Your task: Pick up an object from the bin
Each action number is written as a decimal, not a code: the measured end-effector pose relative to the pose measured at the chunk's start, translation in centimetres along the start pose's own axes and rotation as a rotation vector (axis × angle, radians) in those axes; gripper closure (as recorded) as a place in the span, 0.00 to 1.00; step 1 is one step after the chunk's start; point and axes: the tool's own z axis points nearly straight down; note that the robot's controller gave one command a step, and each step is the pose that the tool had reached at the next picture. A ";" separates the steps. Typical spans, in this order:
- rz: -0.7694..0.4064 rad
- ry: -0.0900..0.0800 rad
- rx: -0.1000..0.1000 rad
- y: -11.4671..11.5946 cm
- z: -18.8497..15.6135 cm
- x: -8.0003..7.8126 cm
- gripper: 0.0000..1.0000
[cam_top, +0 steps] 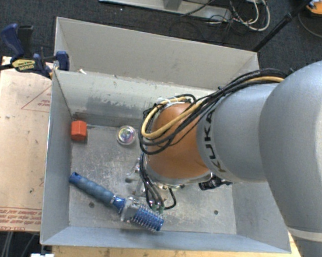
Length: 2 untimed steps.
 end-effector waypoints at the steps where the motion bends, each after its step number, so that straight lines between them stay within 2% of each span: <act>1: 0.247 0.004 0.002 0.0 0.1 1.0 0.00; 2: 0.422 -0.003 -0.003 0.6 2.5 0.6 0.00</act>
Offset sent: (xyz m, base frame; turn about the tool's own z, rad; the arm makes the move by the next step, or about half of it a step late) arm -0.0098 0.0003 -0.0001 0.2486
